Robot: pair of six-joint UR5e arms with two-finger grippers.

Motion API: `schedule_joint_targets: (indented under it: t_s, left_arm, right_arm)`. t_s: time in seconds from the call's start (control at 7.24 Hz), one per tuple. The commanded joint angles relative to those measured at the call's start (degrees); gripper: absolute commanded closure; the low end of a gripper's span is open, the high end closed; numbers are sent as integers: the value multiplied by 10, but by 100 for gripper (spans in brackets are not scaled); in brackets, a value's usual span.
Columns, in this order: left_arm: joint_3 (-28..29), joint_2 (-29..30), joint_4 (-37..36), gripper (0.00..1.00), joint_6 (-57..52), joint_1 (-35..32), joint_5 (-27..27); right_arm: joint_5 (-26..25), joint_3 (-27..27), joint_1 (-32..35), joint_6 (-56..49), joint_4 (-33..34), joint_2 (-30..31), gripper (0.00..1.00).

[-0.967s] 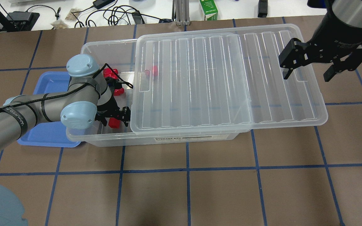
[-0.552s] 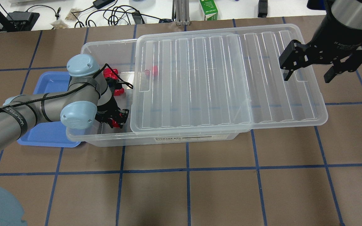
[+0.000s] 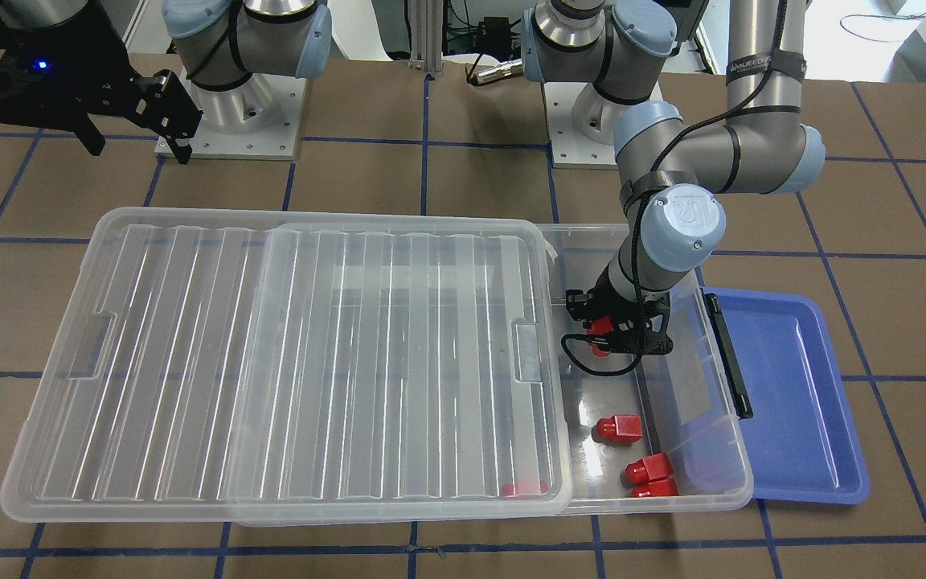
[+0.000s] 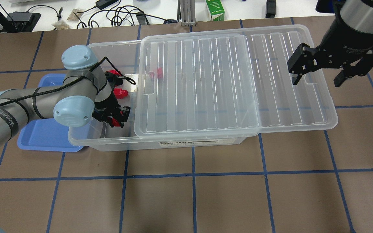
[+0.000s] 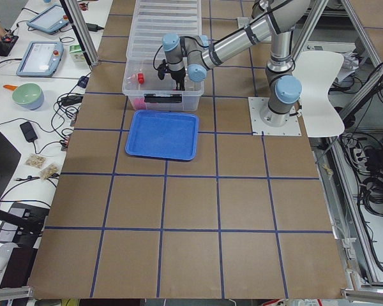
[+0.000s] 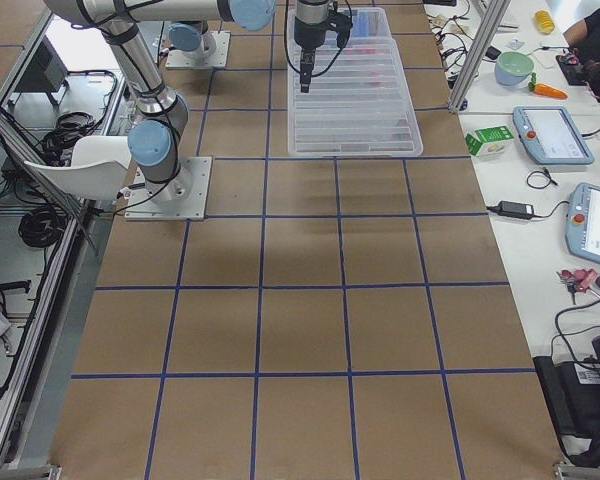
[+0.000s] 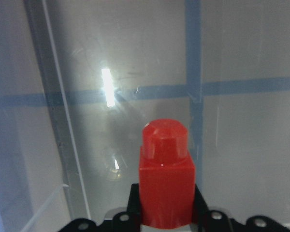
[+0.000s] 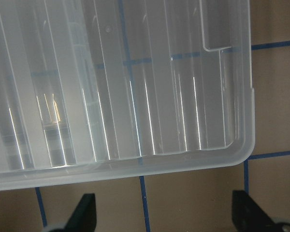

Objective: Place red block in blue tray from box

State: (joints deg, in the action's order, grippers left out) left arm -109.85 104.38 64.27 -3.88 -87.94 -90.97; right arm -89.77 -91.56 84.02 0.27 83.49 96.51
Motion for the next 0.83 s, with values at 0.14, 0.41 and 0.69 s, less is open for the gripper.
schedule_joint_targets:
  t_s: [0.14,0.41,0.69]
  left_arm:
    - [120,-58,165,100,9,-4,0]
    - [154,-80,207,100,-23,6,-21]
    - [157,-87,208,100,-113,58,-25]
  right_arm:
    - [-7,-1,0,1,4,4,0]
    - [-9,-4,0,2,4,5,0]
    - [-9,0,0,1,4,5,0]
